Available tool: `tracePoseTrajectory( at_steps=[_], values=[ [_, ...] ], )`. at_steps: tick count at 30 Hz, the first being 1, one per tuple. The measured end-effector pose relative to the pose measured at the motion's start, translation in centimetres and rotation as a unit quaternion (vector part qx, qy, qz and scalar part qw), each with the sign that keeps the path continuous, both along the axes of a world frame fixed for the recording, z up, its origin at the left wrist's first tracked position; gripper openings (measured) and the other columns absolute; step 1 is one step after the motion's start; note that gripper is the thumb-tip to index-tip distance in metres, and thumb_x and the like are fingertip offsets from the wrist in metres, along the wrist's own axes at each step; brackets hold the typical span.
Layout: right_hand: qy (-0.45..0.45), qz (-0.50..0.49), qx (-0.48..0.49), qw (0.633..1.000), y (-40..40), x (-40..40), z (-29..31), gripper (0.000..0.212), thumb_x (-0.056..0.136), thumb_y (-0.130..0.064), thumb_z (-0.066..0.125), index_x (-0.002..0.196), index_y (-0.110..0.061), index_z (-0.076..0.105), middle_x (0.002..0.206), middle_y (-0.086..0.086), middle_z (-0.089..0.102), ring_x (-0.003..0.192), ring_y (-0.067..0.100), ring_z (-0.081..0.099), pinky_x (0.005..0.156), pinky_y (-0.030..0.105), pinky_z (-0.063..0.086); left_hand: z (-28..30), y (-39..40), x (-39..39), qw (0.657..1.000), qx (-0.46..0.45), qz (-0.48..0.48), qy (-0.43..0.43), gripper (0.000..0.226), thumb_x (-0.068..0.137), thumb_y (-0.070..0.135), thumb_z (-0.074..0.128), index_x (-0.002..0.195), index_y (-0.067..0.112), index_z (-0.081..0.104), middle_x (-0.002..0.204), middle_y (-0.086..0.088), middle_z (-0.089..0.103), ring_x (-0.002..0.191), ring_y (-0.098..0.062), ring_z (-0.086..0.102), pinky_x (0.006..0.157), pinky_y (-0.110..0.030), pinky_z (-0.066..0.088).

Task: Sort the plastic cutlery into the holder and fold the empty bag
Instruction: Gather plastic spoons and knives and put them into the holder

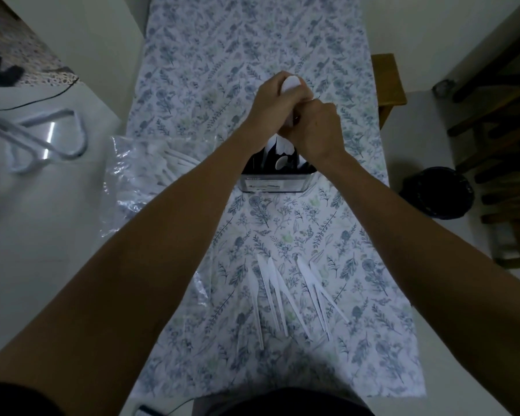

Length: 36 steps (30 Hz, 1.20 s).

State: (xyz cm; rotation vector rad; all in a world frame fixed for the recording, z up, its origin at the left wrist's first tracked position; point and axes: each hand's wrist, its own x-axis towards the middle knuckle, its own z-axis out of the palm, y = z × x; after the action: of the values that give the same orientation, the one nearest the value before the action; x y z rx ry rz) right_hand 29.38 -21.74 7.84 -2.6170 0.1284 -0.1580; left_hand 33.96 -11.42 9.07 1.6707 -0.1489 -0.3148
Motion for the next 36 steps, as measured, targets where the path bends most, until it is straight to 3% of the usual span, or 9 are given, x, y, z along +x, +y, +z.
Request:
tracePoseTrajectory(
  at_steps=[4,7,11,16,20,25,29,33,36],
  values=[
    [0.018,0.013,-0.019,1.000,-0.1,0.4,0.8,0.039,0.085,-0.038,0.076,0.107,-0.007,0.071,0.098,0.008,0.075,0.094,0.023,0.069,0.077,0.018,0.035,-0.1,0.2,0.6,0.999,0.051,-0.015,-0.014,0.043,0.081,0.034,0.068,0.102,-0.004,0.072,0.102,-0.024,0.072,0.094,-0.032,0.070,0.087,-0.041,0.057],
    [0.024,0.017,-0.033,0.999,0.0,0.4,0.9,0.039,0.084,-0.040,0.077,0.103,-0.007,0.071,0.096,0.009,0.074,0.096,0.025,0.066,0.077,0.019,0.030,-0.1,0.5,1.0,0.994,0.089,-0.031,-0.045,0.071,0.069,0.052,0.061,0.102,-0.010,0.069,0.097,-0.025,0.069,0.084,-0.027,0.067,0.080,-0.033,0.055],
    [0.010,0.009,-0.057,0.998,0.6,-0.3,0.6,0.042,0.086,-0.036,0.076,0.109,-0.001,0.069,0.100,0.017,0.072,0.097,0.031,0.064,0.079,0.024,0.033,-0.7,1.4,1.8,0.989,0.104,-0.072,-0.076,0.039,0.089,0.037,0.067,0.107,0.003,0.075,0.104,-0.007,0.074,0.097,-0.015,0.070,0.089,-0.027,0.057],
    [-0.003,0.025,-0.119,0.993,1.3,-1.5,1.0,0.040,0.091,-0.031,0.071,0.110,0.003,0.066,0.092,0.021,0.072,0.086,0.037,0.068,0.075,0.033,0.043,-0.5,2.7,1.3,0.977,0.143,-0.081,-0.137,0.040,0.089,0.044,0.076,0.115,0.015,0.068,0.114,0.007,0.066,0.108,-0.010,0.061,0.084,-0.011,0.047],
    [-0.007,-0.009,-0.126,0.992,1.7,-2.2,0.6,0.047,0.091,-0.038,0.071,0.118,0.000,0.063,0.096,0.020,0.071,0.091,0.035,0.067,0.070,0.032,0.041,-0.2,3.5,1.1,0.966,0.166,-0.098,-0.170,0.044,0.082,0.054,0.077,0.101,0.015,0.075,0.105,0.000,0.074,0.098,-0.012,0.069,0.086,-0.026,0.056],
    [-0.032,-0.032,-0.194,0.980,1.8,-2.7,0.4,0.049,0.088,-0.047,0.070,0.103,-0.001,0.068,0.086,0.020,0.071,0.094,0.038,0.065,0.100,0.052,0.043,0.4,4.3,0.9,0.959,0.197,-0.127,-0.158,0.050,0.081,0.058,0.077,0.099,0.011,0.077,0.097,-0.005,0.077,0.089,-0.018,0.072,0.081,-0.035,0.059],
    [-0.015,-0.026,-0.205,0.978,1.7,-2.7,0.1,0.051,0.087,-0.049,0.069,0.102,-0.001,0.069,0.085,0.019,0.072,0.095,0.038,0.065,0.107,0.055,0.038,0.4,4.3,0.6,0.954,0.214,-0.127,-0.167,0.042,0.085,0.047,0.079,0.099,0.008,0.078,0.100,-0.004,0.076,0.092,-0.014,0.071,0.084,-0.028,0.056],
    [-0.042,-0.023,-0.185,0.982,0.9,-2.9,-0.4,0.054,0.080,-0.055,0.074,0.098,-0.004,0.071,0.087,0.018,0.071,0.096,0.037,0.061,0.095,0.049,0.043,0.4,4.0,0.4,0.951,0.230,-0.138,-0.155,0.044,0.087,0.049,0.077,0.099,0.006,0.076,0.099,-0.007,0.075,0.090,-0.015,0.070,0.081,-0.025,0.055],
    [-0.084,-0.024,-0.211,0.974,0.1,-3.0,-1.0,0.070,0.072,-0.070,0.069,0.100,-0.005,0.068,0.094,0.014,0.067,0.095,0.035,0.059,0.084,0.045,0.045,0.2,3.5,0.3,0.941,0.277,-0.134,-0.142,0.062,0.085,0.064,0.069,0.098,0.004,0.074,0.086,-0.009,0.070,0.071,-0.012,0.061,0.066,-0.018,0.043]
  ],
)
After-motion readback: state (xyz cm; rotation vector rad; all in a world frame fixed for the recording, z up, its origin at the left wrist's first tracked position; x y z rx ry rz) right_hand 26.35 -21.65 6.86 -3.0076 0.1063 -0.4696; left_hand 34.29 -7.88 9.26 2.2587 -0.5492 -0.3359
